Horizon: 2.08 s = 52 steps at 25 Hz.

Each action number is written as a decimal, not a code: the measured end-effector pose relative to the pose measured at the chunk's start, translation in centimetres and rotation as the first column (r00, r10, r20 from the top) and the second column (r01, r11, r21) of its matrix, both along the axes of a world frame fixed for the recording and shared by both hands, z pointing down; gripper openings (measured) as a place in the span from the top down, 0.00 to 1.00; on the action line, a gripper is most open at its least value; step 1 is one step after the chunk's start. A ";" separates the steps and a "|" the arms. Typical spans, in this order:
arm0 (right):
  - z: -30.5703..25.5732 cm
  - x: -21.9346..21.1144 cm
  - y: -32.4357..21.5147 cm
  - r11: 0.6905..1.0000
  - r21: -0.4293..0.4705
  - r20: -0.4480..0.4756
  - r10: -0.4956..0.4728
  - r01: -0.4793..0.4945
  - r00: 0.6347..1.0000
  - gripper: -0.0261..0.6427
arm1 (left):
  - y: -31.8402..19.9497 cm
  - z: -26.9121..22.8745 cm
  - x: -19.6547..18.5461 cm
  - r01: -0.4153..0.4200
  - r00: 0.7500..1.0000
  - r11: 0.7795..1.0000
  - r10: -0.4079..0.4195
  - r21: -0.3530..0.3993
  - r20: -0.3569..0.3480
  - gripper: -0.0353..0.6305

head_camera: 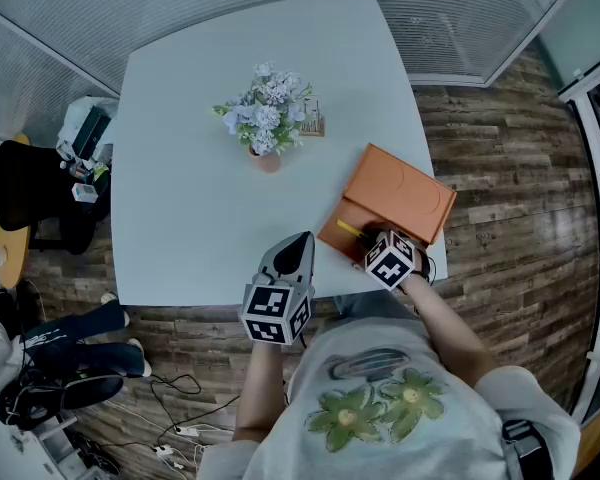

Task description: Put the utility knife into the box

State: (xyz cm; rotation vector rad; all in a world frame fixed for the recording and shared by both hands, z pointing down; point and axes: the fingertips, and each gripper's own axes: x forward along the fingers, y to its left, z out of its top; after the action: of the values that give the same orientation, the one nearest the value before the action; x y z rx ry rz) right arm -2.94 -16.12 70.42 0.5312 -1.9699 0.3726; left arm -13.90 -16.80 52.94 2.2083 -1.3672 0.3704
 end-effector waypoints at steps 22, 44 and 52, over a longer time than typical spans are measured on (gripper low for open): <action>-8.3 -0.3 -0.3 0.988 0.135 0.224 0.041 -0.073 0.974 0.79 | 0.6 -1.7 0.8 -0.034 0.999 0.999 0.034 0.039 0.004 0.95; -22.7 -0.1 -0.1 0.911 0.318 0.551 0.048 -0.263 0.833 0.95 | 1.9 -4.8 3.2 -0.032 0.999 0.994 0.036 0.105 -0.037 0.95; -25.8 0.4 0.6 0.883 0.371 0.603 0.008 -0.289 0.798 0.96 | 2.6 -5.8 3.9 -0.026 0.999 0.991 0.030 0.128 -0.029 0.95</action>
State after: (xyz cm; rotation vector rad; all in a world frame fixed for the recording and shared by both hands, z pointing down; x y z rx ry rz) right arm -2.52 -15.51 44.64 0.9679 -2.6556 0.1850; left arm -10.05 -14.19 47.16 2.3296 -1.3793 0.2645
